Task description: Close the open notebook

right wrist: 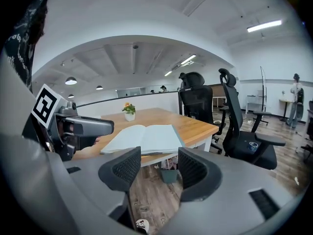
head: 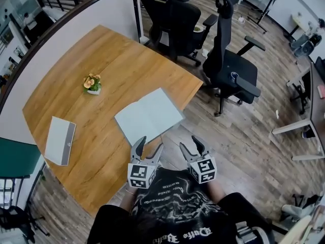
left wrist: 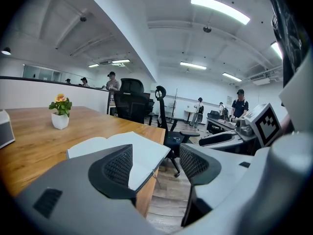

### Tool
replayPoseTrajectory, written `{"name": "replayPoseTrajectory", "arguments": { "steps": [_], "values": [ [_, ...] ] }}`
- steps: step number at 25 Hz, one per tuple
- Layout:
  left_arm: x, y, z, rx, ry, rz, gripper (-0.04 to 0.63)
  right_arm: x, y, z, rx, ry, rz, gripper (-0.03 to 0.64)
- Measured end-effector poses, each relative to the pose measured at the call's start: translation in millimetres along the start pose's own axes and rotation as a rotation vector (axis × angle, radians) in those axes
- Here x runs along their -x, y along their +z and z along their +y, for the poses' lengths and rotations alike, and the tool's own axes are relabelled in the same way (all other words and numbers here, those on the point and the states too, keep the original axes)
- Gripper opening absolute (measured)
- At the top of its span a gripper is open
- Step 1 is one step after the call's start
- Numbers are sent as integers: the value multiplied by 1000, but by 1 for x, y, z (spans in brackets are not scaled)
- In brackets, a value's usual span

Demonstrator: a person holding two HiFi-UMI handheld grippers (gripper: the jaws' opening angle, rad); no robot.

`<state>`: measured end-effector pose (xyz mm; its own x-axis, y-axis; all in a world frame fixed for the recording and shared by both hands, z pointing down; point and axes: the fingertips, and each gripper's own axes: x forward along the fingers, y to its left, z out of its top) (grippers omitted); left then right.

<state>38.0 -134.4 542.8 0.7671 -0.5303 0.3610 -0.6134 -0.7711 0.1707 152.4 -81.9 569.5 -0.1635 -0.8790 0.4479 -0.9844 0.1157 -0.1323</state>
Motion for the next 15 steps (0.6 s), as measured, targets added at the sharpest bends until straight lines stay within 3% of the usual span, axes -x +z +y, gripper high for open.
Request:
{"name": "replayPoseTrajectory", "arguments": {
  "steps": [9,15],
  "values": [
    [-8,4,20,35,12,19,314,-19,17,-12,-27,-14,-12,232],
    [-17,8,20,52,55,18,314,-27,22,-26,-37,24,10,226]
  ]
}}
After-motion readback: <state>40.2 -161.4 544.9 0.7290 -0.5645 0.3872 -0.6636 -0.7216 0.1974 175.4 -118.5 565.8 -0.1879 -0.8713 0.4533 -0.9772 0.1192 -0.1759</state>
